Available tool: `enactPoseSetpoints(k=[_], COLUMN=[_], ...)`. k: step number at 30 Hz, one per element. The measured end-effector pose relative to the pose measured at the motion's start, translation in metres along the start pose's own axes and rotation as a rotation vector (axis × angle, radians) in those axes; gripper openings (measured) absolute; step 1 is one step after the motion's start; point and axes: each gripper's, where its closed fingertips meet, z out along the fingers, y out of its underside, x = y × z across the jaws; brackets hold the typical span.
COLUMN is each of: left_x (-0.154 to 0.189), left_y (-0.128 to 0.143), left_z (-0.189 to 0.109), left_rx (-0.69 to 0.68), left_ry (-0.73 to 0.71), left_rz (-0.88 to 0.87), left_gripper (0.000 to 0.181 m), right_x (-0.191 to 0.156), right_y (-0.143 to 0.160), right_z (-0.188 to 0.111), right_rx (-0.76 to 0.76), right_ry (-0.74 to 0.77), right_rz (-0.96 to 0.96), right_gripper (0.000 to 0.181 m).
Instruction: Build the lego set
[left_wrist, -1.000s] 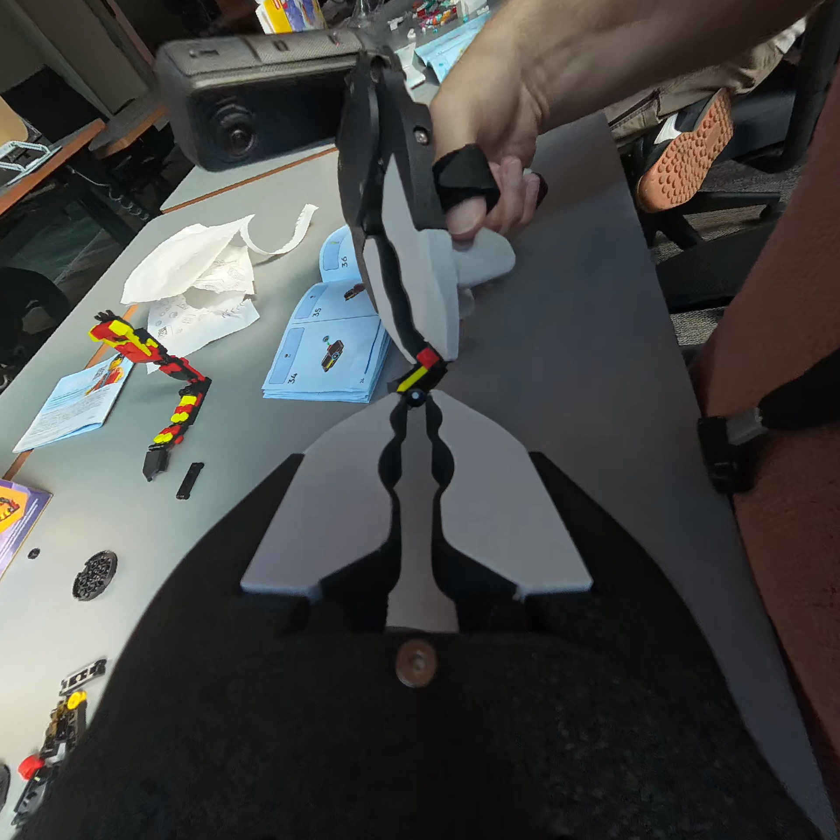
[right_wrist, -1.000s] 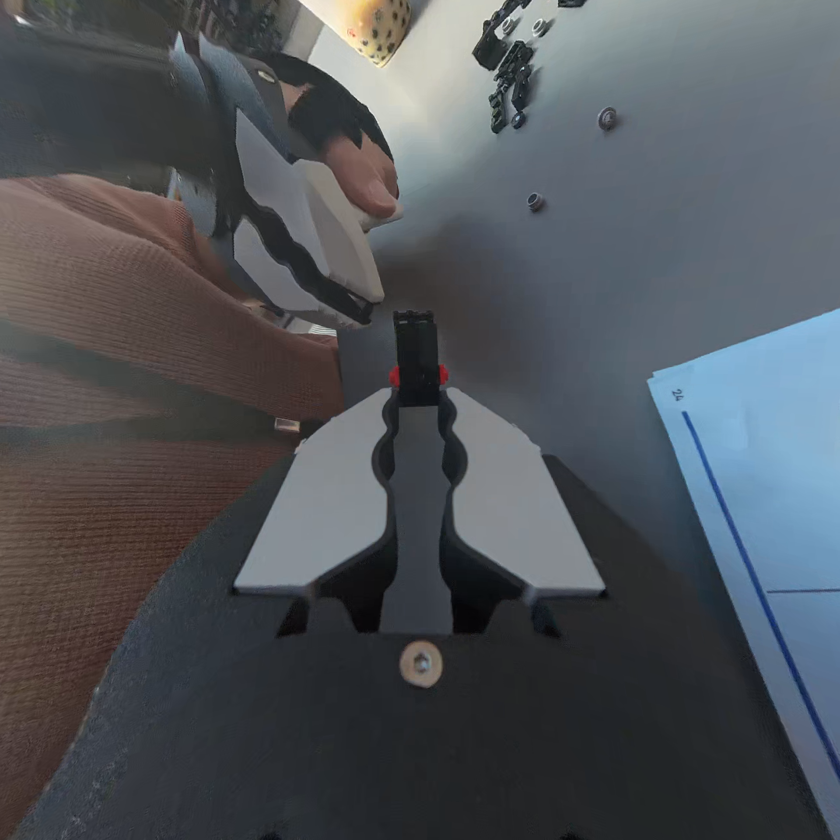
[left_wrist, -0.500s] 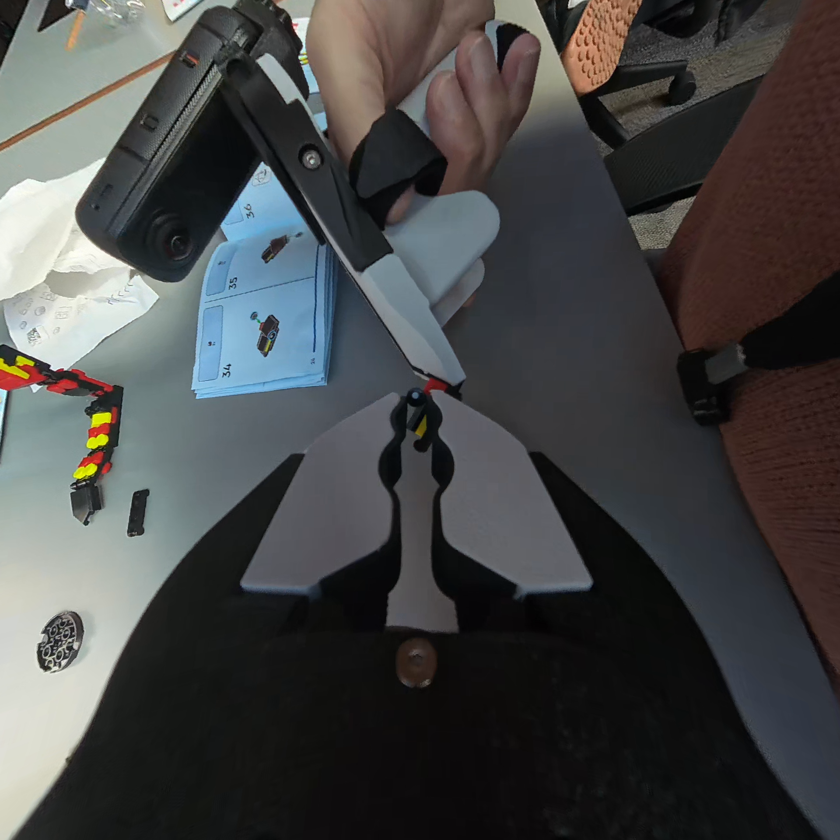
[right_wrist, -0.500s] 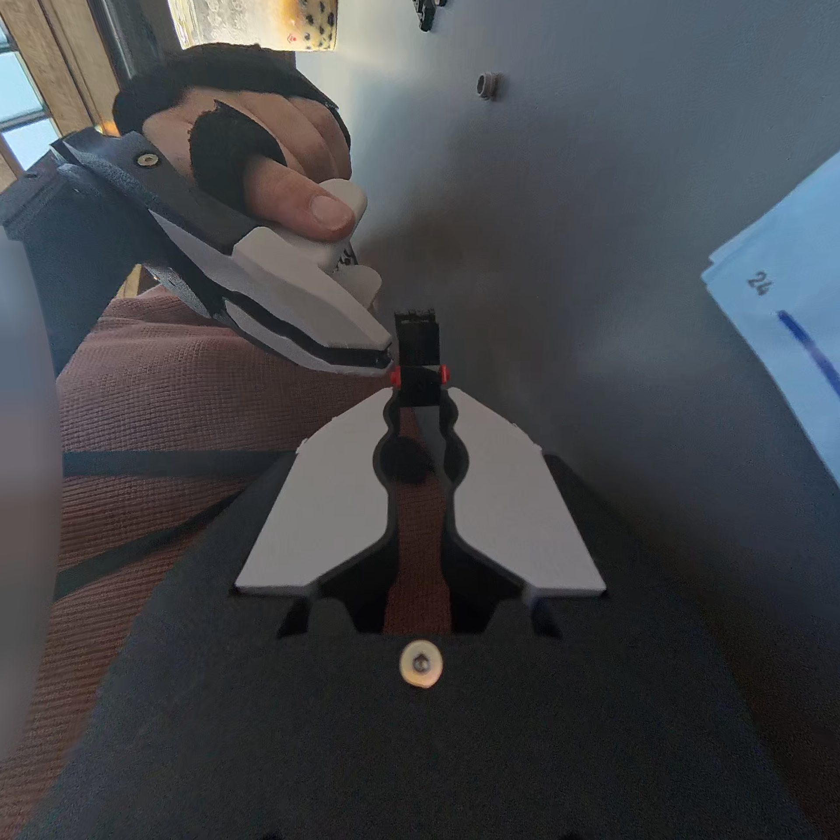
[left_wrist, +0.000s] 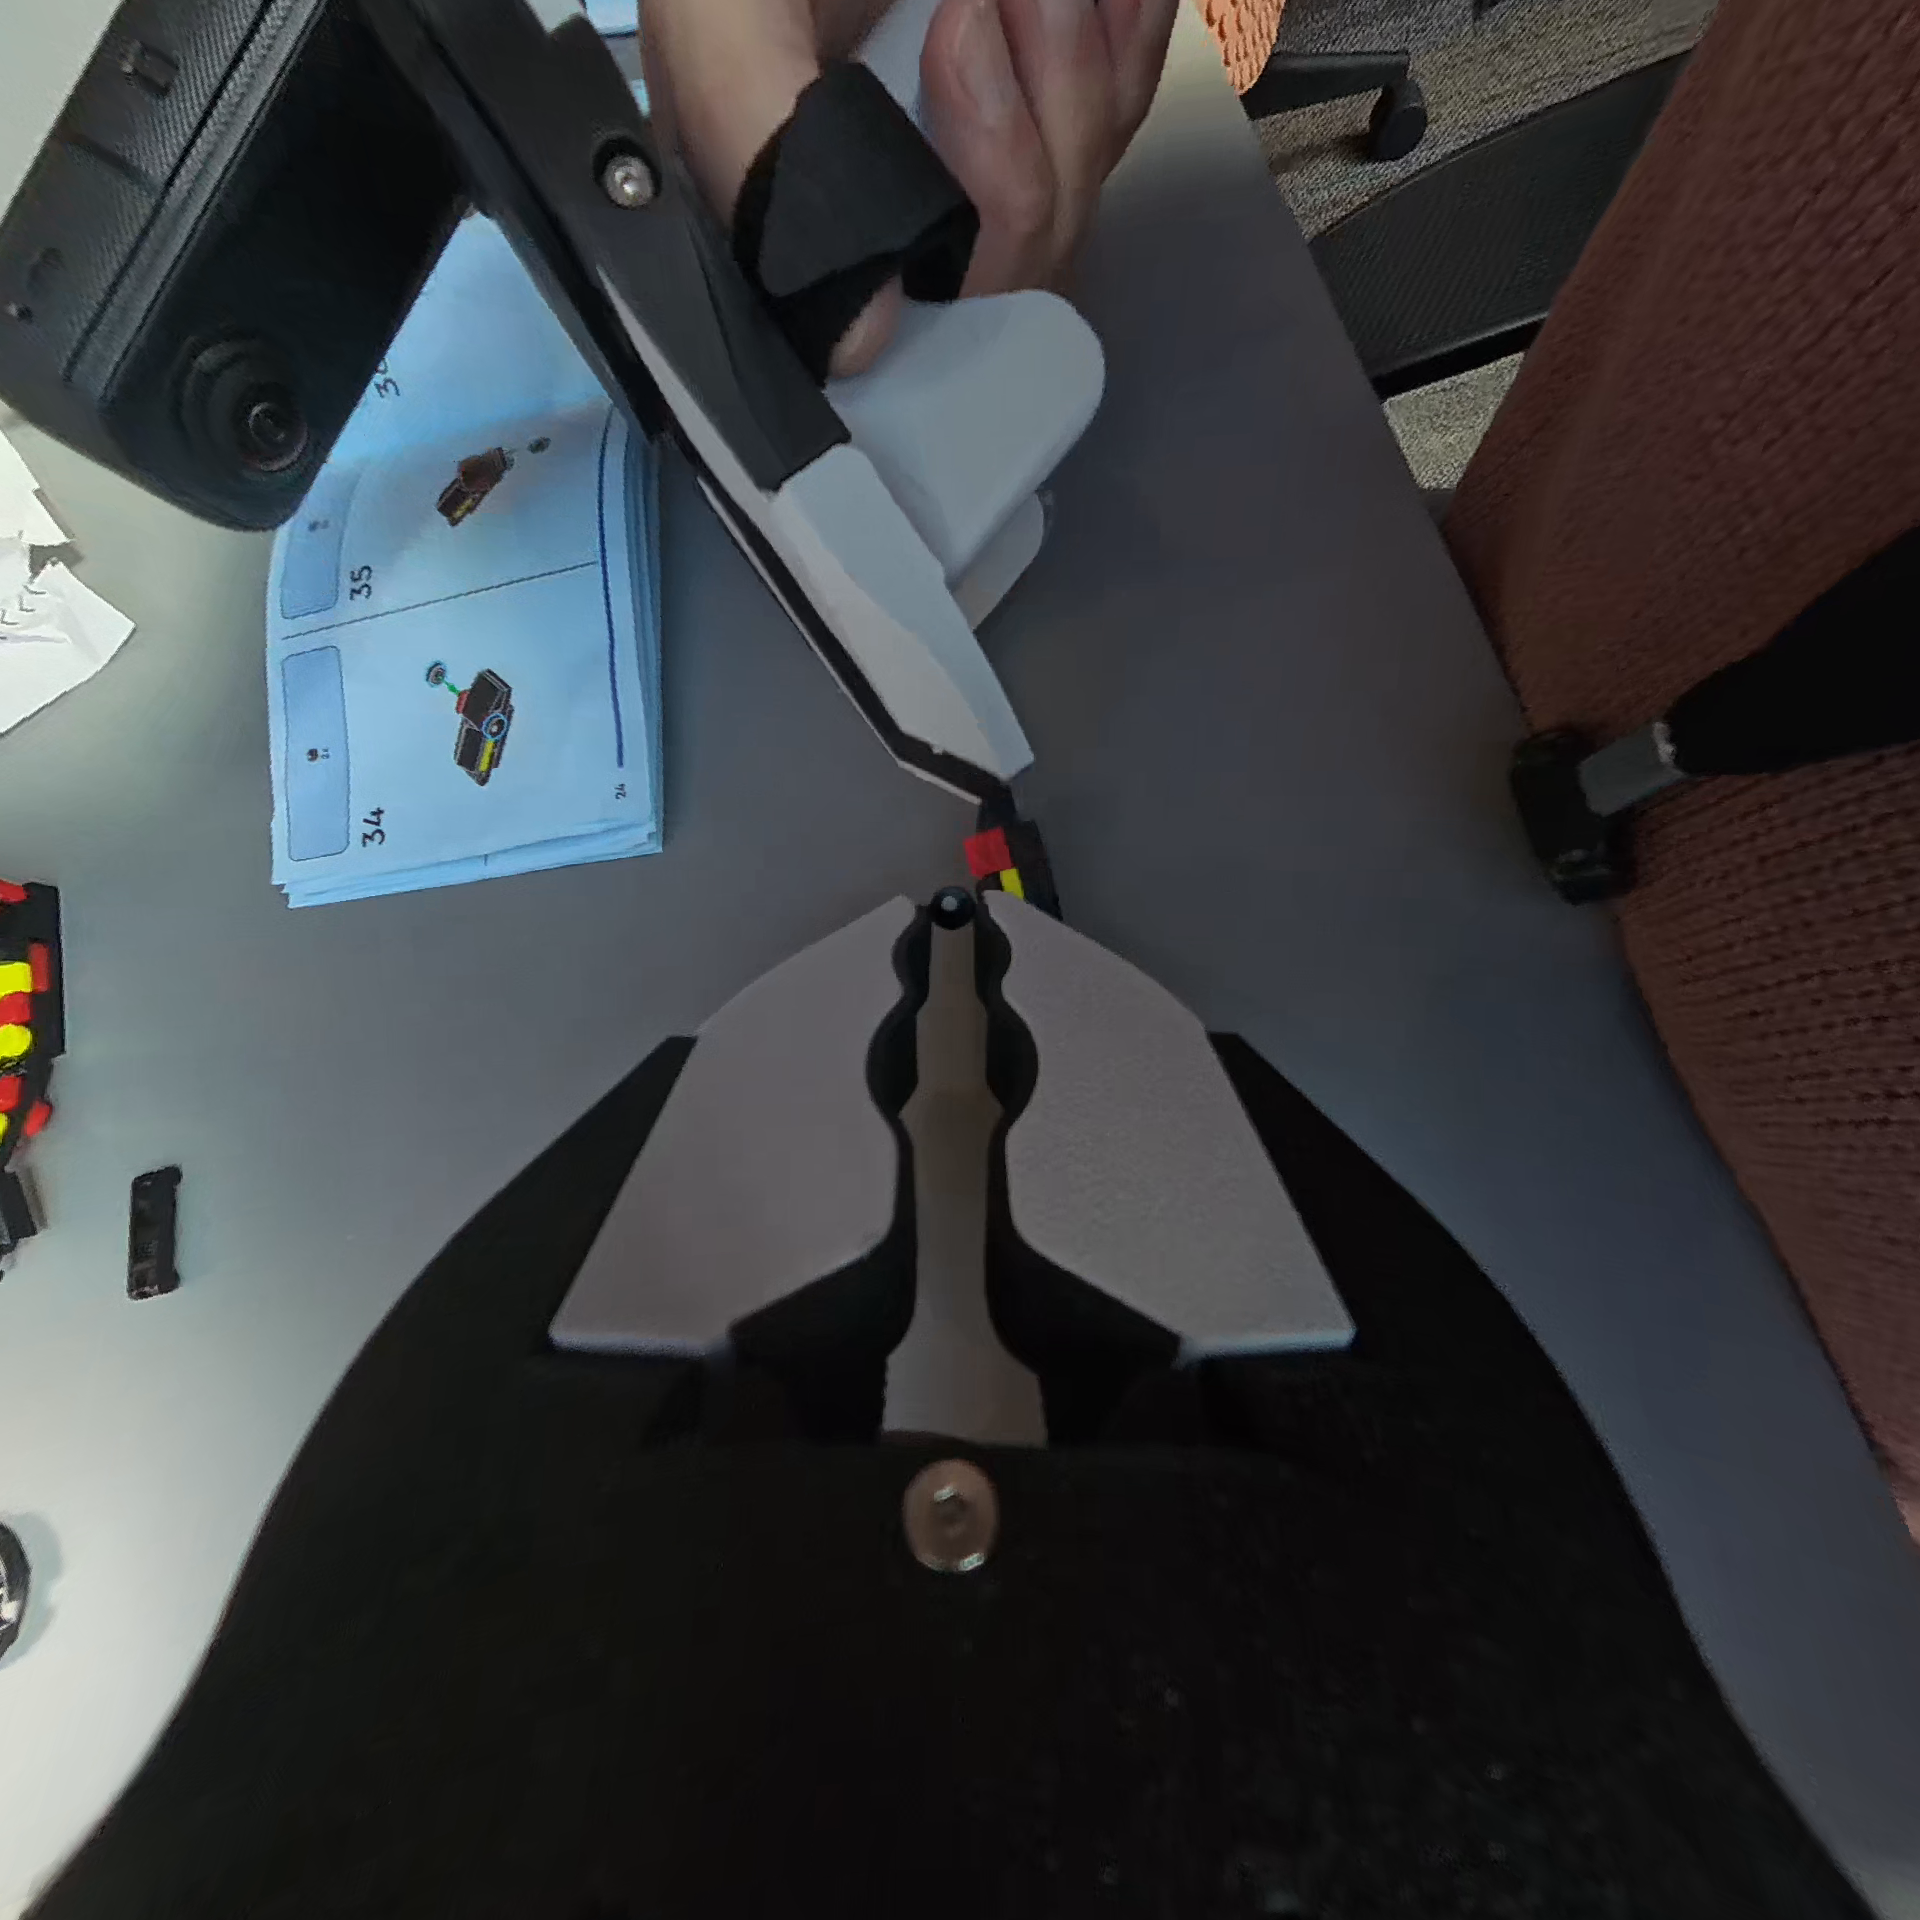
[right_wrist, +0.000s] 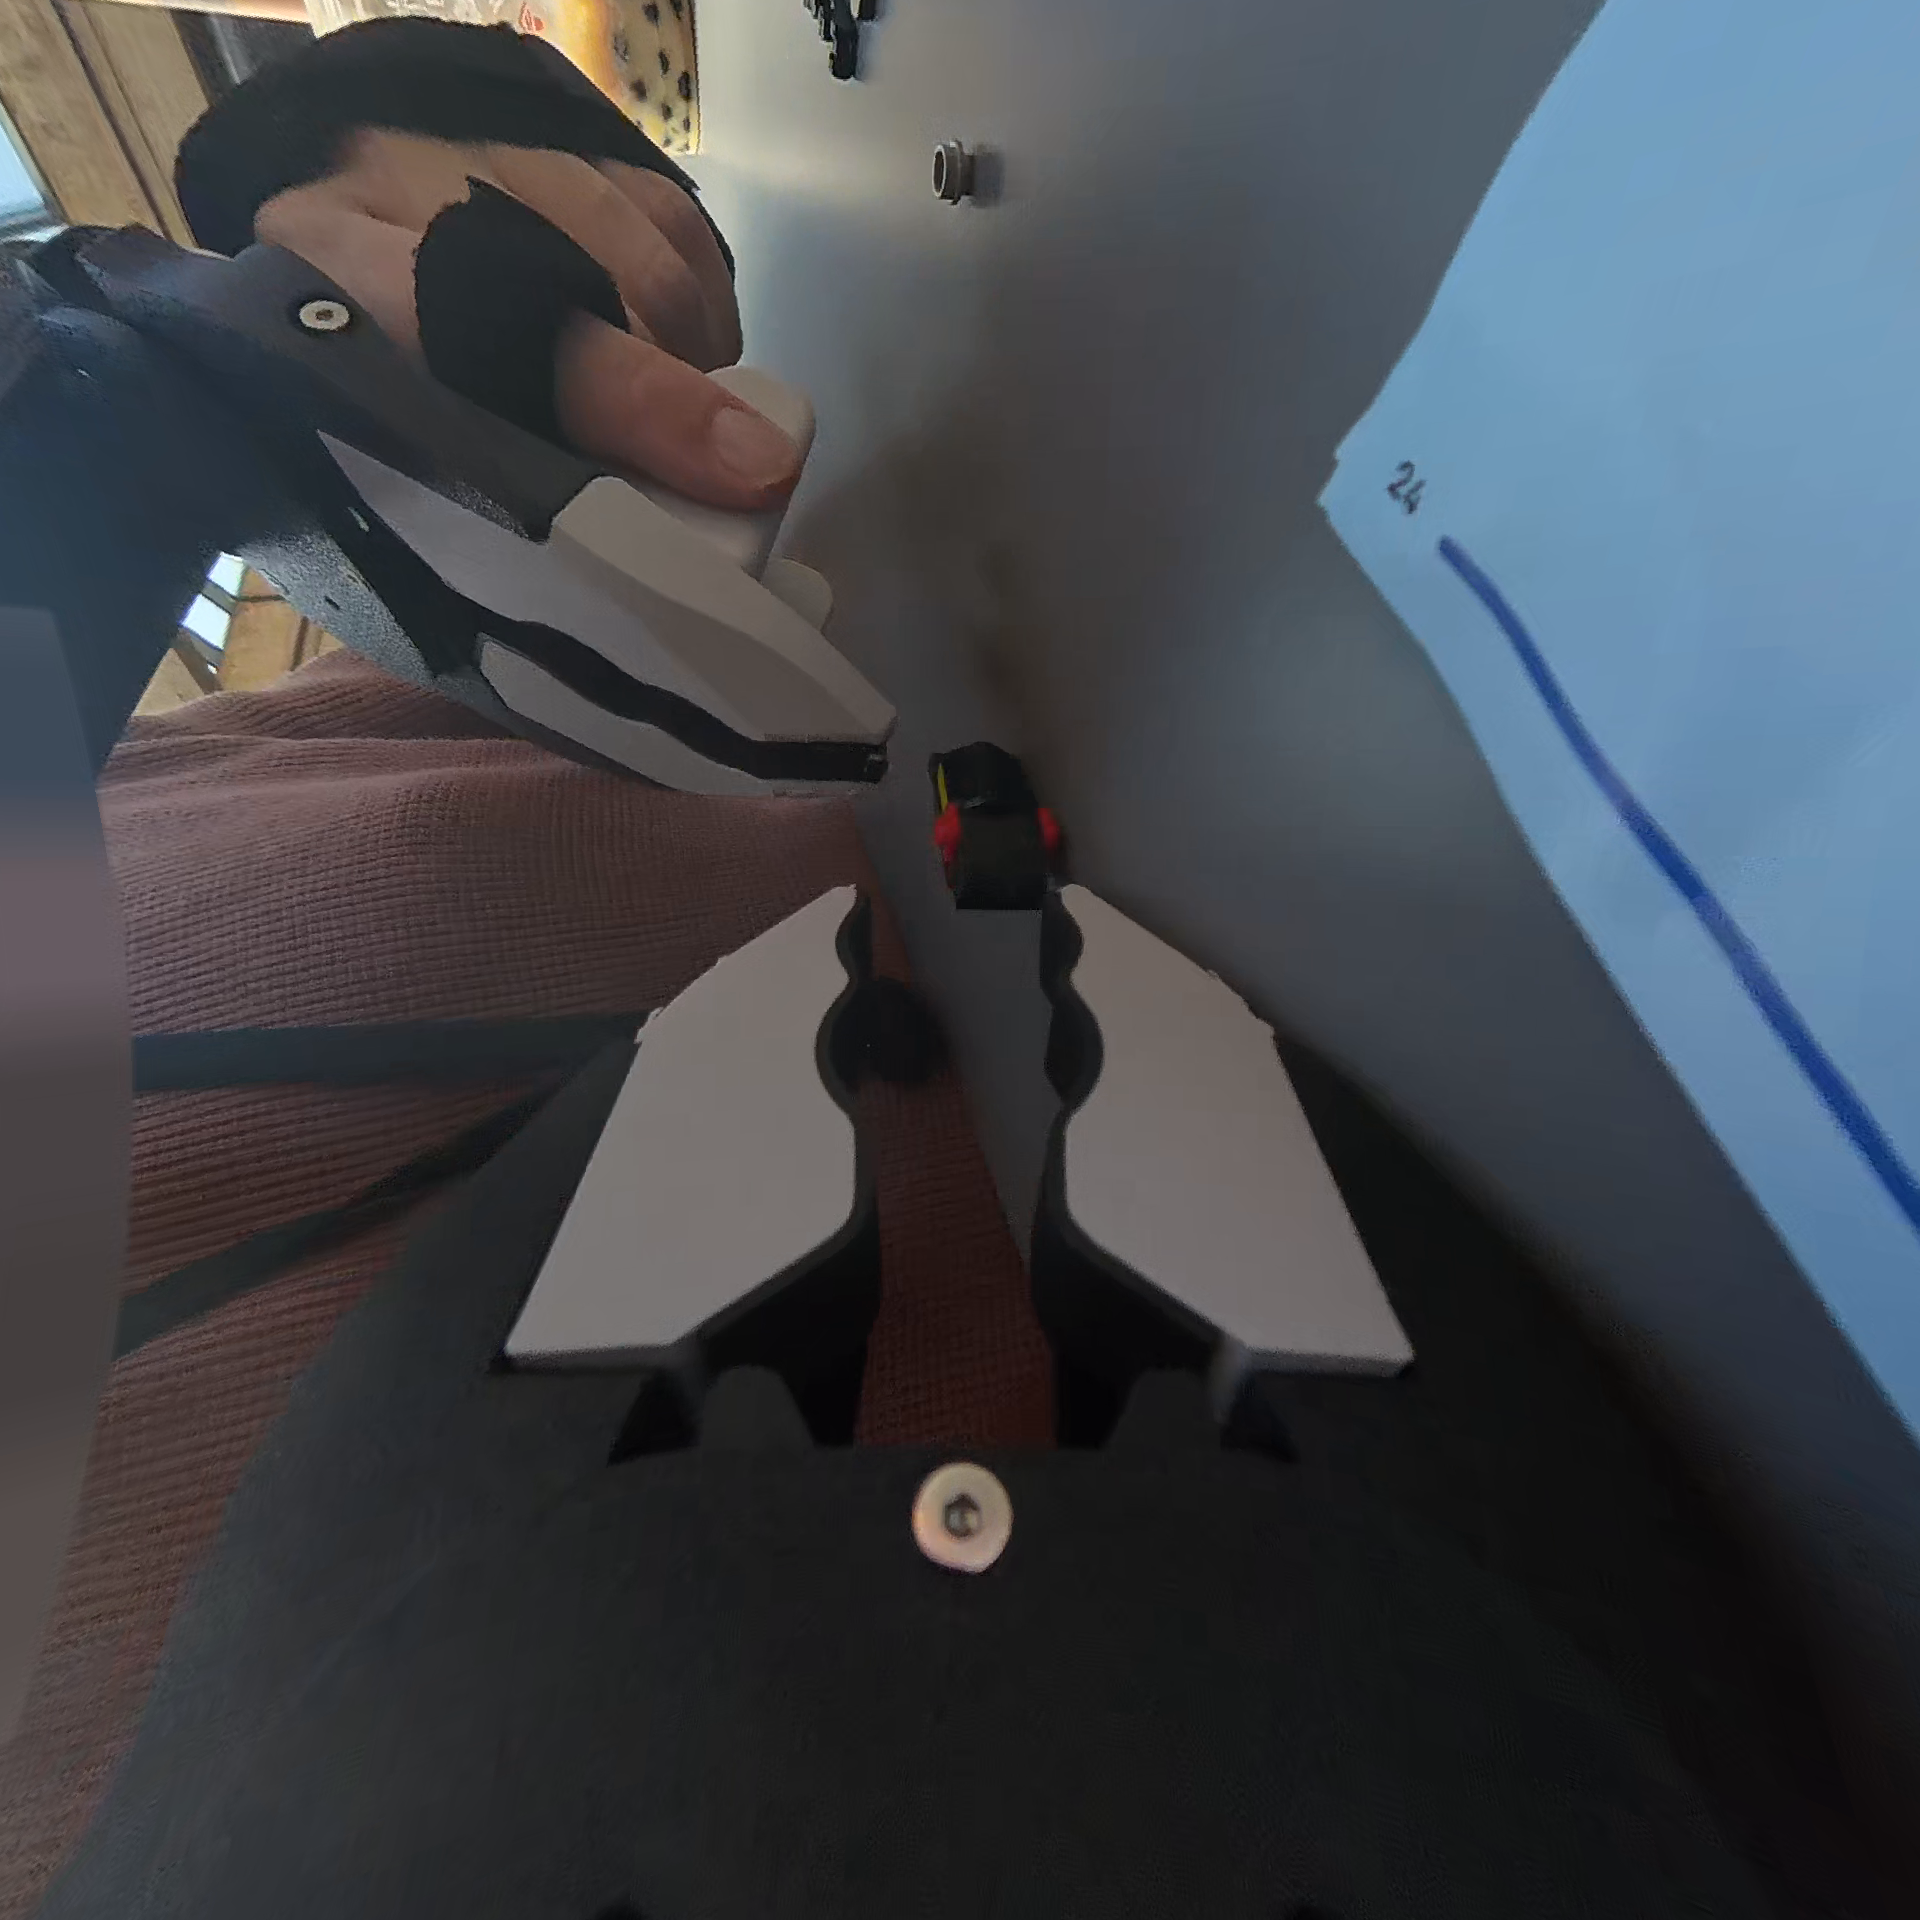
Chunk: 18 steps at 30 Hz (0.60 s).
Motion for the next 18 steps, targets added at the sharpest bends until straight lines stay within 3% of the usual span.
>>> enactPoseSetpoints(k=[2,5,7,12,15,18], left_x=[-0.003,-0.002,-0.001,0.006,0.009,0.011], left_y=[-0.003,-0.007,-0.007,-0.007,-0.007,-0.006], left_z=[-0.007,-0.011,-0.01,-0.009,-0.003,0.002], left_rx=[0.032,0.062,0.052,0.067,0.062,0.038], left_ry=[-0.017,-0.04,-0.056,-0.084,-0.096,-0.097], left_rz=[-0.027,-0.062,-0.069,-0.127,-0.152,-0.147], left_gripper=[0.007,0.008,0.008,0.008,0.007,0.007], right_x=[0.008,0.009,0.014,0.006,0.005,0.014], right_y=[-0.001,0.0,0.001,-0.008,-0.005,-0.004], right_z=[-0.01,-0.014,-0.022,-0.039,-0.021,-0.008], right_rx=[0.04,0.076,0.1,0.292,0.208,0.114], right_ry=[0.09,0.107,0.194,0.592,0.819,0.855], right_rz=[-0.086,-0.147,-0.289,-0.938,-1.23,-1.251], right_gripper=[0.028,0.027,0.025,0.022,0.033,0.039])
